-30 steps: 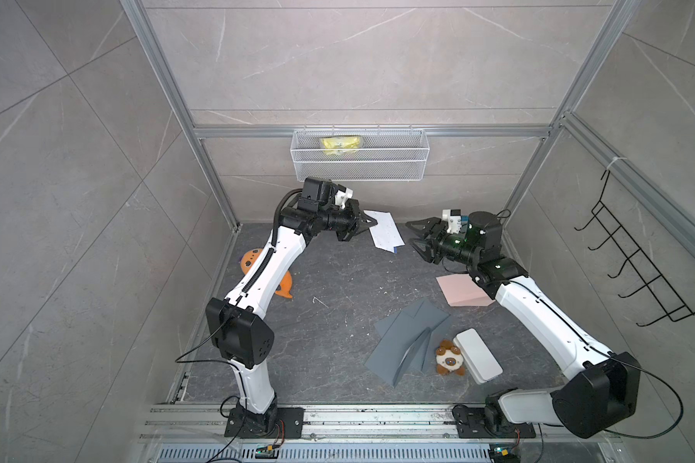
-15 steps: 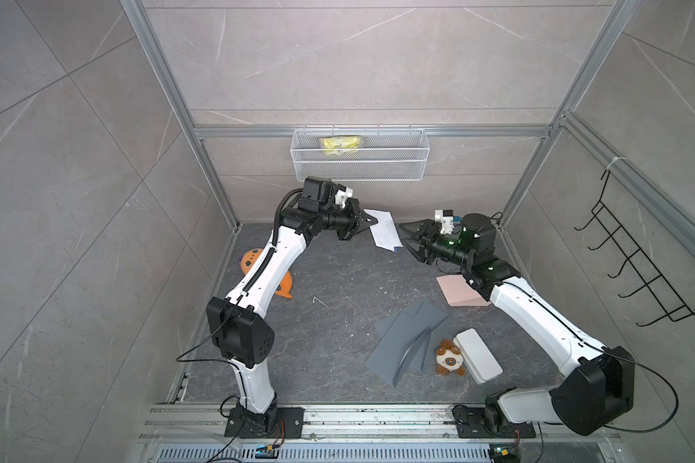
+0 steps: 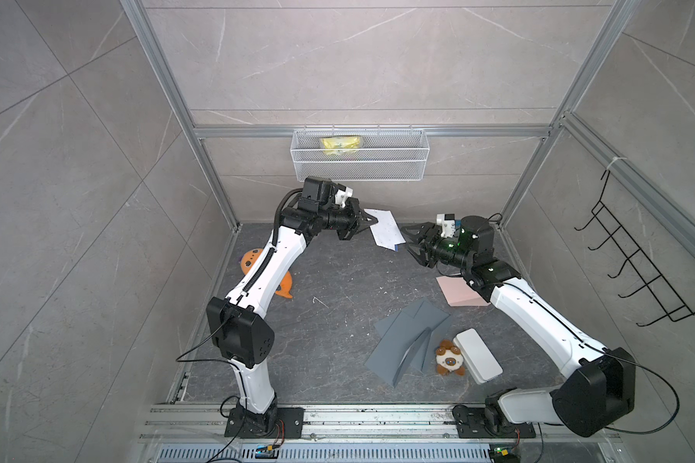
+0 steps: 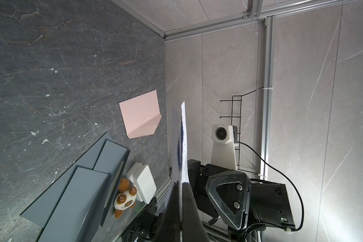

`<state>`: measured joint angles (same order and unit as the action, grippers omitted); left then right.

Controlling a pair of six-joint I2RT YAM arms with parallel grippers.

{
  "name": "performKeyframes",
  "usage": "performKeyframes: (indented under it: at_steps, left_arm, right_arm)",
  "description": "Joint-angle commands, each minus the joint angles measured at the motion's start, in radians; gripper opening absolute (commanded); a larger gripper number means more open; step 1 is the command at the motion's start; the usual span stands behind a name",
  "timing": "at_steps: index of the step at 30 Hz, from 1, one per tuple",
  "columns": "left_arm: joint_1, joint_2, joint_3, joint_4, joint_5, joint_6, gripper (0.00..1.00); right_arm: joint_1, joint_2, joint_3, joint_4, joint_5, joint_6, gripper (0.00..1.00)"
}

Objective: Take the letter paper out of the envelope
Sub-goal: Unfold the letter paper.

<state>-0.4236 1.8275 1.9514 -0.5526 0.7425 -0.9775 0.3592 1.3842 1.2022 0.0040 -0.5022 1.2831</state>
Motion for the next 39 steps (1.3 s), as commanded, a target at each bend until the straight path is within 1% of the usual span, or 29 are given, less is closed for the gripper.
performKeyframes:
  at_steps: [1,14,23,30,39]
  left_arm:
    - [-0.004,-0.020,-0.005,0.025,0.031,-0.007,0.00]
    - [-0.008,-0.028,-0.037,0.043,0.027,-0.012,0.00]
    - [-0.019,-0.040,-0.046,0.078,0.020,-0.042,0.00]
    - [-0.037,-0.061,-0.102,0.124,0.004,-0.069,0.00]
    - [-0.050,-0.079,-0.118,0.178,-0.018,-0.108,0.00]
  right_arm:
    - [0.014,0.012,0.023,0.057,-0.013,0.025,0.56]
    - [0.060,0.021,0.041,0.108,0.000,0.072,0.50]
    - [0.090,0.033,0.016,0.170,0.018,0.111,0.49]
    - [0.105,0.058,0.025,0.221,0.035,0.151,0.46]
    - [0.121,0.081,0.030,0.217,0.061,0.155,0.42]
